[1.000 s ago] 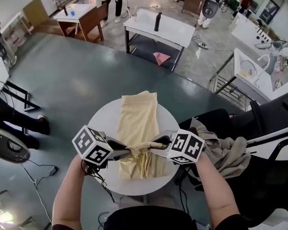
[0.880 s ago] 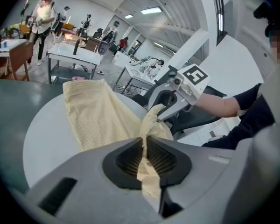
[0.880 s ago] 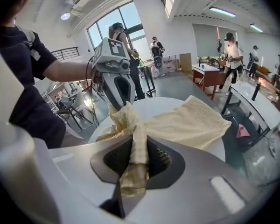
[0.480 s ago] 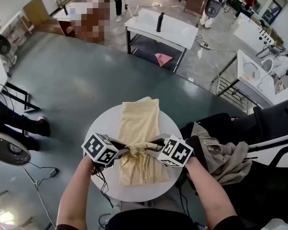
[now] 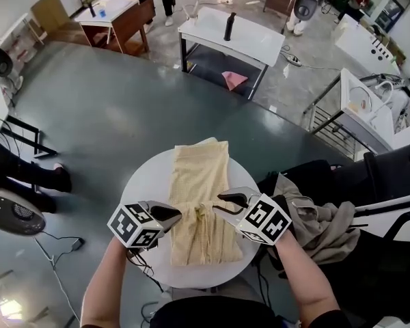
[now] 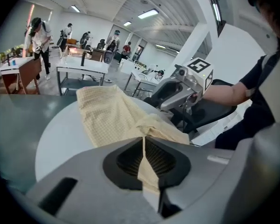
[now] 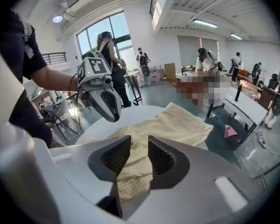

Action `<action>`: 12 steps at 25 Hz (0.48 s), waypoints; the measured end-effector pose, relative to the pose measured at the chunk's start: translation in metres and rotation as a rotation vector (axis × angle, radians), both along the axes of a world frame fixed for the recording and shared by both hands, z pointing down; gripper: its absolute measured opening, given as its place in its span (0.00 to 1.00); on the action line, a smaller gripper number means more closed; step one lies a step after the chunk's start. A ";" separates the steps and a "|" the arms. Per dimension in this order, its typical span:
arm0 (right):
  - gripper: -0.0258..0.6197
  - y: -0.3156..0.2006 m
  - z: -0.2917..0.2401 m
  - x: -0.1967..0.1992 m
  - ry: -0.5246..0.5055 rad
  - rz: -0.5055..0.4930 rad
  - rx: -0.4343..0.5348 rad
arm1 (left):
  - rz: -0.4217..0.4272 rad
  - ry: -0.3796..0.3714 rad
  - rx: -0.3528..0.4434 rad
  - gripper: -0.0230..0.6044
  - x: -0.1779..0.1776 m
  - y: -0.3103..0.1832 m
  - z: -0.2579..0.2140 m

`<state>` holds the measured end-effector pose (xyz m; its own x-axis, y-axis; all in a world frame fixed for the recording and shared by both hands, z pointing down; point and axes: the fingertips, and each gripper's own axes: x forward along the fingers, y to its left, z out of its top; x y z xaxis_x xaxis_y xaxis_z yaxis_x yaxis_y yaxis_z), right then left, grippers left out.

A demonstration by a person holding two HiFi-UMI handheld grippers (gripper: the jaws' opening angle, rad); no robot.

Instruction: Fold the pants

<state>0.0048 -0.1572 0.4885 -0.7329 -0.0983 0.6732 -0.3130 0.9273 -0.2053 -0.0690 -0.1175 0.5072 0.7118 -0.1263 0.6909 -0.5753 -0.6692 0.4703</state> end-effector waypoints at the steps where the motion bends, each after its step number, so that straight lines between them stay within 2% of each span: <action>1: 0.22 0.013 0.002 -0.001 0.005 -0.039 -0.020 | 0.030 0.014 -0.013 0.04 0.010 0.011 0.000; 3: 0.24 0.041 0.005 -0.001 0.014 -0.108 -0.060 | 0.097 0.010 -0.028 0.05 0.026 0.032 0.003; 7: 0.30 0.094 0.013 0.004 0.045 -0.215 -0.113 | 0.252 -0.034 -0.067 0.14 0.039 0.075 0.014; 10: 0.35 0.128 0.021 0.017 0.082 -0.293 -0.118 | 0.325 -0.051 -0.124 0.17 0.038 0.102 0.022; 12: 0.38 0.148 0.027 0.027 0.122 -0.336 -0.116 | 0.355 -0.053 -0.135 0.25 0.037 0.115 0.022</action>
